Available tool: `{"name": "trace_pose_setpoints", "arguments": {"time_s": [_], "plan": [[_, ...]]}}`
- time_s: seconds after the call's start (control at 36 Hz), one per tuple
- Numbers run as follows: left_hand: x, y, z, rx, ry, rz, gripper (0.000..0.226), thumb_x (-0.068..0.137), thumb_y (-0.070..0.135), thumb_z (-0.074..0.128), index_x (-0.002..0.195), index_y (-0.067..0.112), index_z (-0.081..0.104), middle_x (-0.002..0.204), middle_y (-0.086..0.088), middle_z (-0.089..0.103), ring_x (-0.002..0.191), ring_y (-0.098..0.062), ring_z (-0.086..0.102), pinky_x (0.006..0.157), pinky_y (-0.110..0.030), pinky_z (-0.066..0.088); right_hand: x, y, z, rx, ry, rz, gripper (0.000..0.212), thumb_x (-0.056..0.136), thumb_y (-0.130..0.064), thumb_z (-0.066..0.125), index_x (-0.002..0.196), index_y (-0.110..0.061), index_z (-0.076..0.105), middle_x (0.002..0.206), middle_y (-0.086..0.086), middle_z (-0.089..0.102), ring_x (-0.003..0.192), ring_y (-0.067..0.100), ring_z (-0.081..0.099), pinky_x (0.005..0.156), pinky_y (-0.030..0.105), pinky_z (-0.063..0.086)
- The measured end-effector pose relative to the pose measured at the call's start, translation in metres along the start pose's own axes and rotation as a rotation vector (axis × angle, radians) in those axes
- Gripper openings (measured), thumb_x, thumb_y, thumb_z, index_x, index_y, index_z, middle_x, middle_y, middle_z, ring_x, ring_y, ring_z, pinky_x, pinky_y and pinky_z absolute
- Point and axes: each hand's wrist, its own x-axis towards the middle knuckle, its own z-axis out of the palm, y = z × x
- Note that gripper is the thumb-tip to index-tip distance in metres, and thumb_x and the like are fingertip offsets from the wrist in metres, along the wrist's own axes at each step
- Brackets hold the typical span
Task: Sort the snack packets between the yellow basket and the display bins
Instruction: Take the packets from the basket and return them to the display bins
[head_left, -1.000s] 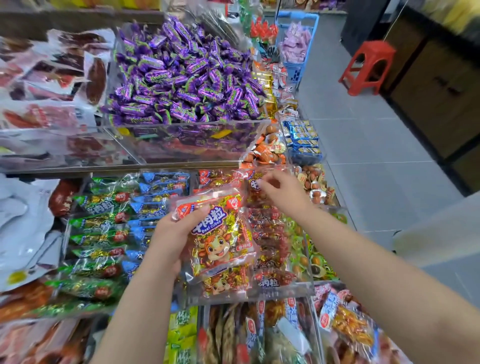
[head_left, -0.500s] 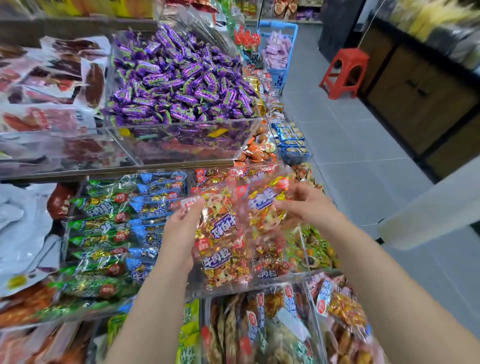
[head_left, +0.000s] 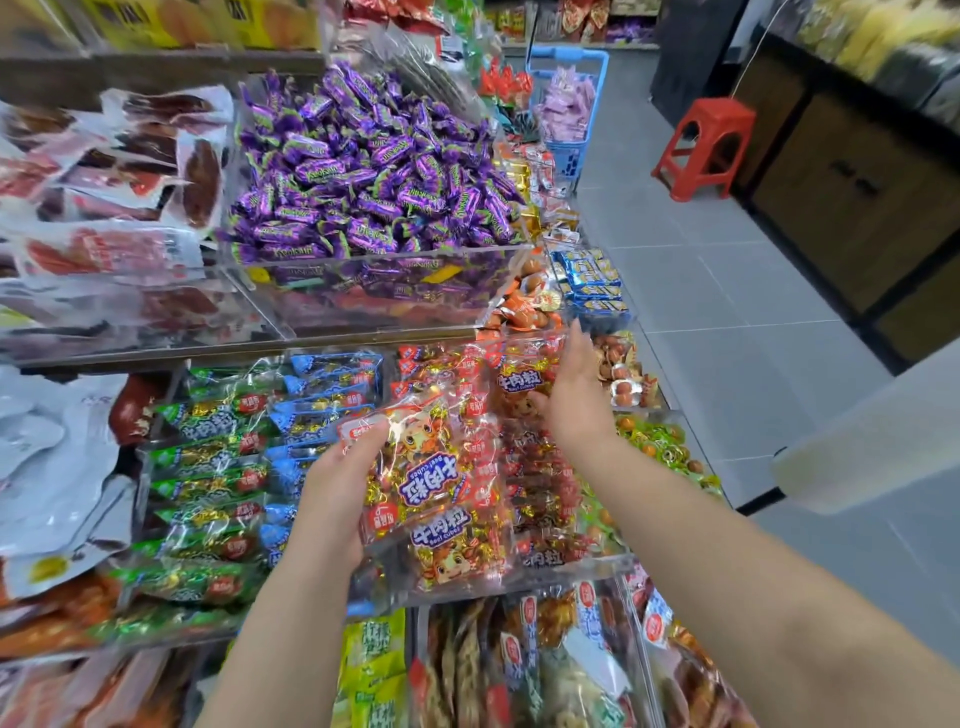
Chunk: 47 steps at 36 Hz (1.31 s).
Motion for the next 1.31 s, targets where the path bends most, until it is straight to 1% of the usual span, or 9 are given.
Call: {"name": "trace_pose_setpoints", "arguments": {"time_s": [0.08,0.28,0.44,0.69,0.81,0.92,1.06,1.14,1.31], "plan": [[-0.001,0.001,-0.001,-0.019,-0.004,-0.024,0.027,0.086,0.039,0.067,0.102,0.017,0.066,0.085,-0.01,0.076,0.072,-0.03,0.073,0.055,-0.039,0.057,-0.002,0.006,0.008,-0.299,0.033,-0.125,0.092,0.087,-0.018,0.063,0.15,-0.016,-0.004,0.154,0.016,-0.004,0.142,0.037,0.001,0.11,0.043,0.027],[0.001,-0.001,-0.003,-0.024,-0.018,-0.037,0.028,0.085,0.04,0.069,0.099,0.017,0.066,0.085,-0.009,0.076,0.074,-0.029,0.074,0.056,-0.038,0.058,0.011,0.013,0.001,-0.402,-0.019,-0.233,0.085,0.086,-0.014,0.062,0.151,-0.018,0.006,0.134,0.014,0.047,0.099,0.032,0.058,0.077,0.04,0.049],[0.003,-0.006,-0.001,-0.026,-0.027,-0.045,0.031,0.084,0.039,0.07,0.103,0.016,0.066,0.088,-0.011,0.075,0.077,-0.031,0.073,0.067,-0.045,0.058,0.016,0.023,-0.004,-0.329,-0.109,-0.373,0.091,0.066,0.02,0.053,0.144,-0.017,0.025,0.127,0.012,0.048,0.097,0.035,0.059,0.069,0.041,0.051],[-0.002,0.002,0.013,-0.048,-0.127,-0.036,0.027,0.089,0.037,0.063,0.107,0.017,0.067,0.093,-0.009,0.075,0.082,-0.026,0.073,0.068,-0.039,0.057,0.017,0.023,-0.013,-0.423,-0.213,-0.471,0.052,0.074,0.011,0.056,0.122,-0.007,0.044,0.122,0.012,0.037,0.083,0.033,0.054,0.061,0.036,0.041],[-0.011,0.008,0.017,-0.17,-0.263,-0.045,0.027,0.098,0.026,0.047,0.113,0.013,0.065,0.109,-0.011,0.072,0.096,-0.027,0.07,0.08,-0.045,0.054,0.008,0.017,-0.02,-0.129,-0.221,-0.414,0.037,0.084,-0.012,0.062,0.12,-0.008,0.054,0.121,0.007,0.043,0.101,0.024,0.05,0.089,0.03,0.042],[-0.013,0.005,0.018,-0.386,-0.327,-0.023,0.035,0.099,0.02,0.042,0.129,0.006,0.054,0.11,-0.015,0.069,0.089,-0.028,0.07,0.062,-0.041,0.057,-0.032,-0.004,-0.034,0.524,-0.08,0.052,0.017,0.089,-0.031,0.06,0.098,-0.016,0.062,0.095,-0.002,0.059,0.089,0.016,0.056,0.082,0.028,0.045],[-0.014,-0.01,0.031,-0.489,-0.361,0.076,0.044,0.088,0.01,0.051,0.131,-0.001,0.046,0.102,-0.015,0.069,0.084,-0.025,0.07,0.063,-0.039,0.057,-0.085,-0.03,-0.034,1.323,-0.638,0.534,0.033,0.086,-0.036,0.062,0.109,-0.015,0.055,0.113,0.008,0.061,0.101,0.017,0.061,0.082,0.027,0.053],[-0.017,-0.016,0.037,-0.343,-0.359,0.061,0.041,0.088,0.009,0.058,0.127,0.002,0.048,0.098,-0.011,0.073,0.082,-0.022,0.072,0.064,-0.033,0.058,-0.095,-0.032,-0.029,1.431,-0.614,0.589,0.028,0.086,-0.029,0.064,0.107,-0.014,0.053,0.102,0.003,0.059,0.104,0.022,0.057,0.099,0.045,0.047],[-0.014,-0.018,0.025,0.362,-0.033,0.315,0.011,0.085,0.036,0.068,0.093,0.035,0.061,0.102,0.013,0.065,0.1,-0.01,0.062,0.083,-0.03,0.049,-0.066,-0.008,-0.067,1.034,-0.274,0.38,0.032,0.079,-0.028,0.074,0.103,-0.016,0.056,0.094,0.001,0.063,0.062,0.015,0.061,0.051,0.026,0.051]]}}
